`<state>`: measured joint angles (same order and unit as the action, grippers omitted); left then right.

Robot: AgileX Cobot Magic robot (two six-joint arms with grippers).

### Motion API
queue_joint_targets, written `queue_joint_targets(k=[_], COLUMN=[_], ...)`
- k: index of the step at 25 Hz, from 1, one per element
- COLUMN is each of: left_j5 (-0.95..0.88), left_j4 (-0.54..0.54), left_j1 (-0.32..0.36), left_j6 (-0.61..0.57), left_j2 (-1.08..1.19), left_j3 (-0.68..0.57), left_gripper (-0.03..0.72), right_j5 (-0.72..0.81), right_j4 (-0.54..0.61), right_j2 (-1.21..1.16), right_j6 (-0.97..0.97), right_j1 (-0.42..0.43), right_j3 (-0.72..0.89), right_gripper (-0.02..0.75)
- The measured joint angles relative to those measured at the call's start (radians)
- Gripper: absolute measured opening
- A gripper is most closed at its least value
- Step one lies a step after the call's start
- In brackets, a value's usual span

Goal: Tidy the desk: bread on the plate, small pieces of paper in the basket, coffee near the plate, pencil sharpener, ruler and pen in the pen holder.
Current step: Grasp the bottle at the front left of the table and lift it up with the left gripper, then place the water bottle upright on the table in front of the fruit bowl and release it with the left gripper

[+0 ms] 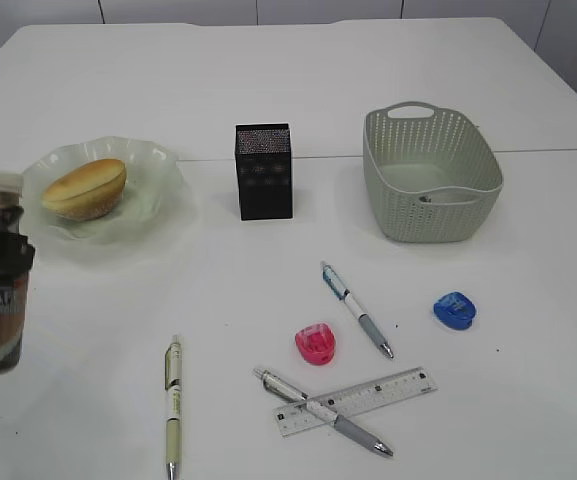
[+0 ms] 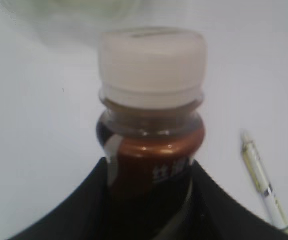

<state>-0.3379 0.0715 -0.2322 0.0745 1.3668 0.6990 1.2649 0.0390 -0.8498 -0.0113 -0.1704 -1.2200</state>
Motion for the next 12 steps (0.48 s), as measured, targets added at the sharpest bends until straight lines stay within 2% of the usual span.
queue_joint_targets(k=[2, 6, 8, 12], left_j5=[0.146, 0.564, 0.773, 1.045], left_j4=[0.002, 0.005, 0.017, 0.035], left_j1=[0.002, 0.004, 0.004, 0.004], left_j6=[0.000, 0.000, 0.002, 0.002], left_j2=[-0.069, -0.116, -0.086, 0.071], left_j3=[-0.061, -0.190, -0.241, -0.266], left_gripper=[0.281, 0.281, 0.281, 0.281], right_j5=[0.000, 0.002, 0.002, 0.002], right_j4=[0.000, -0.013, -0.025, -0.047], right_j2=[0.000, 0.000, 0.000, 0.000], right_j6=[0.000, 0.000, 0.000, 0.000], right_j1=[0.000, 0.000, 0.000, 0.000], right_j3=[0.000, 0.000, 0.000, 0.002], right_gripper=[0.504, 0.504, 0.504, 0.504])
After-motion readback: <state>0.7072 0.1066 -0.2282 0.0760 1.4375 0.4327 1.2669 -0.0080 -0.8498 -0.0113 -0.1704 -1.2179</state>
